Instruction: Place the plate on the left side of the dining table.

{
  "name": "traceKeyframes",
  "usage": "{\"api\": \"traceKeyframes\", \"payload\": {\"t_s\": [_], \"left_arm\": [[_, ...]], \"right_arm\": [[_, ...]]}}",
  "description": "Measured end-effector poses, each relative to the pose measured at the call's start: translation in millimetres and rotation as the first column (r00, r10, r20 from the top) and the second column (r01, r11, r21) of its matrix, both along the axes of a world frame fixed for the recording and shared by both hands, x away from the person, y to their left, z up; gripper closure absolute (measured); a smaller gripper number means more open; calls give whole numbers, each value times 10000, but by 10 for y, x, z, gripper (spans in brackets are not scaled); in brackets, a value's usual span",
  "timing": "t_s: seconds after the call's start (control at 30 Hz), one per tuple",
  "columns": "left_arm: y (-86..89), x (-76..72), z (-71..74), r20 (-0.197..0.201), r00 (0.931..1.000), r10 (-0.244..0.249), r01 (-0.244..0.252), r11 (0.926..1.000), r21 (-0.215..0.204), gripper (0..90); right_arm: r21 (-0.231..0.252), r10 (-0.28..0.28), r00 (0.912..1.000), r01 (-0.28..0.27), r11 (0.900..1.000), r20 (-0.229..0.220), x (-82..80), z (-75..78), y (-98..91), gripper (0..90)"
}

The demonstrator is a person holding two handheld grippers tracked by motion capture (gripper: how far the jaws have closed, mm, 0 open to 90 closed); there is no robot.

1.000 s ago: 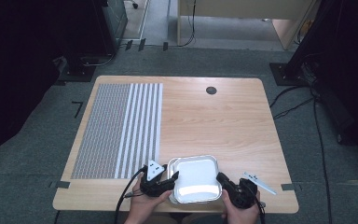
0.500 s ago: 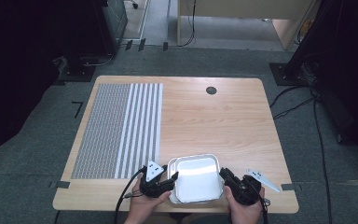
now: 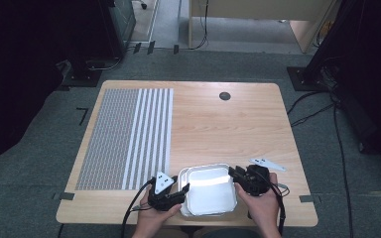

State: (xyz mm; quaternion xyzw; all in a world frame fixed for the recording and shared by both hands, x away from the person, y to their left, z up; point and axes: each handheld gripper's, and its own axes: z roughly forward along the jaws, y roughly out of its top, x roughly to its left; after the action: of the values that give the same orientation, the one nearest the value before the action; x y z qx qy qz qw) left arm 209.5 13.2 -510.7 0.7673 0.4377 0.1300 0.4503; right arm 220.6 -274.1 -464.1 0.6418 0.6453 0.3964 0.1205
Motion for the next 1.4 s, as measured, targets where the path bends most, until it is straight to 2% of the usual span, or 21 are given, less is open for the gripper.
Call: {"api": "traceKeyframes", "payload": {"t_s": [0.07,0.1,0.17,0.23,0.3,0.37,0.43,0.5,0.63,0.7,0.8,0.9,1.07,1.17,1.4], "left_arm": [[25,-14,17,27,10000,55,-54,10000,-74,456],[36,-24,28,51,10000,84,-84,9999,-101,464],[48,-49,58,196,9997,177,-175,9998,-107,487],[50,-77,100,324,9992,241,-235,9996,-168,498],[39,-108,146,346,9986,404,-399,9991,-143,513],[26,-145,195,300,9986,425,-416,9987,-279,527],[-5,-183,228,242,9992,322,-317,9992,-225,534],[-48,-220,238,122,9997,197,-195,9997,-159,533],[-153,-262,222,-48,9999,117,-116,9999,96,531],[-196,-283,212,-138,9999,60,-59,9999,138,529],[-242,-314,205,-148,9999,-46,51,9994,348,531],[-268,-334,206,-105,9999,94,-90,9993,375,594],[-304,-365,214,91,9999,95,-99,9988,472,724],[-291,-361,227,123,9997,201,-208,9984,519,748],[-215,-323,307,129,9990,438,-442,9984,351,794]], "right_arm": [[-128,-80,9997,77,9999,-231,18,-37,-8,725],[-15,-82,9997,82,10000,-241,19,-68,-18,726],[186,132,9985,-123,9998,-532,18,-127,-7,720],[172,171,9984,-162,9997,-533,10,-159,18,732],[354,171,9983,-151,9993,-558,8,-175,41,759],[272,31,9983,-16,9996,-576,8,-191,56,812],[512,-224,9972,261,9983,-711,5,-200,32,853],[1063,-550,9956,630,9923,-761,-4,-218,-12,857],[1365,-1061,9911,1163,9838,-802,-39,-253,-62,891],[1619,-1369,9879,1473,9758,-735,-61,-259,-88,890],[1595,-1653,9849,1716,9722,-522,-97,-240,-96,890],[1770,-1795,9829,1839,9669,-404,-119,-236,-106,889],[2160,-1937,9796,2007,9555,-532,-137,-253,-122,886],[2185,-1975,9789,2044,9542,-531,-147,-245,-105,886],[1943,-1911,9813,1919,9620,-229,-181,-152,-31,893]]}}
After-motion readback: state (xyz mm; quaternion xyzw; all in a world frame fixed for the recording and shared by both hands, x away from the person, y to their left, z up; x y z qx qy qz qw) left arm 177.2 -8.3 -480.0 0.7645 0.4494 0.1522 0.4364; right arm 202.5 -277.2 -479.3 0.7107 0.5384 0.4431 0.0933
